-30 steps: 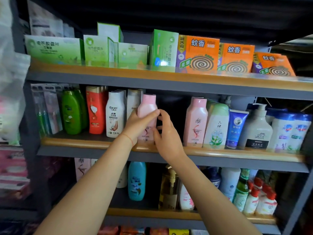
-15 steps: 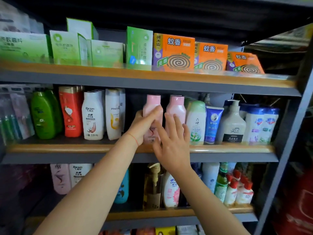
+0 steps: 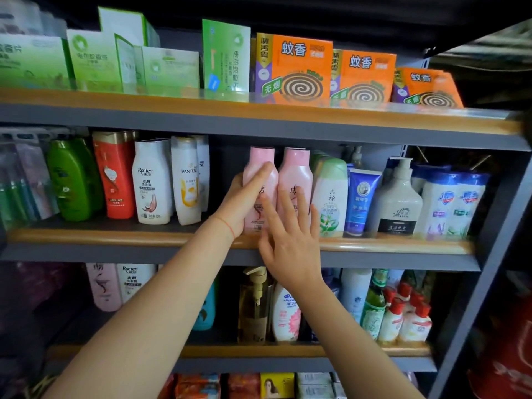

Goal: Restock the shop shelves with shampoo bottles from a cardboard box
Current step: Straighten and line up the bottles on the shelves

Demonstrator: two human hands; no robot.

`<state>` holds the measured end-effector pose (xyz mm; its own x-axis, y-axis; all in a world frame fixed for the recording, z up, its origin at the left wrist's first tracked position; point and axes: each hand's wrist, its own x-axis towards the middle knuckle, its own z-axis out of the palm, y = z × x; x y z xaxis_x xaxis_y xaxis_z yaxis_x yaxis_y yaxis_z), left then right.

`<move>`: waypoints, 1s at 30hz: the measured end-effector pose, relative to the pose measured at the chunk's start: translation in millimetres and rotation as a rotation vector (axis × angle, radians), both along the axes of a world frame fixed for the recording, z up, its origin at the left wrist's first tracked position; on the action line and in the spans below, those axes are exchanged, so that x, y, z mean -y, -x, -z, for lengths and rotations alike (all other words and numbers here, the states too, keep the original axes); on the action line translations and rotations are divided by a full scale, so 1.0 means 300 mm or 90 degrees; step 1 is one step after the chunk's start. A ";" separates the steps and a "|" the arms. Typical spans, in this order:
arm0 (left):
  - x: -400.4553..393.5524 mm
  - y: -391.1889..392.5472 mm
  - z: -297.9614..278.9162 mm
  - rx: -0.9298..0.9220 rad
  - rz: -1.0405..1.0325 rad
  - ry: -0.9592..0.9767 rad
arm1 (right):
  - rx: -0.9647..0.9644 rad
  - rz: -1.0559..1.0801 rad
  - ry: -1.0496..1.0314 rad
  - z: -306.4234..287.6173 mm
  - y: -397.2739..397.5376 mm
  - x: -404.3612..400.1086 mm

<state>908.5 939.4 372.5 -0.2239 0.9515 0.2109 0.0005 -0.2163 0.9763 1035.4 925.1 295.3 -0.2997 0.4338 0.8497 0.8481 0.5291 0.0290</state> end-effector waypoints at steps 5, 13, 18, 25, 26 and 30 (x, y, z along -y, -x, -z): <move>0.051 0.020 -0.020 -0.044 -0.061 -0.056 | -0.020 -0.094 -0.057 -0.037 0.009 0.015; 0.151 0.310 0.069 -0.120 -0.450 -0.201 | -0.145 -0.466 0.128 -0.088 0.250 0.047; 0.140 0.365 0.076 -0.165 -0.284 -0.101 | -0.372 -0.463 0.490 -0.166 0.456 0.004; 0.029 0.386 0.000 0.062 -0.172 0.010 | -0.467 -0.364 0.586 -0.296 0.534 -0.068; 0.015 0.390 -0.006 0.066 -0.171 0.027 | -0.456 -0.356 0.606 -0.300 0.538 -0.077; -0.027 0.405 -0.010 0.074 -0.151 0.069 | -0.426 -0.318 0.612 -0.288 0.541 -0.119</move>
<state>787.0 947.6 375.4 -0.4591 0.8855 0.0714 -0.0742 -0.1183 0.9902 873.1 960.8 381.8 -0.2440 0.9205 0.3053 0.2526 0.3643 -0.8964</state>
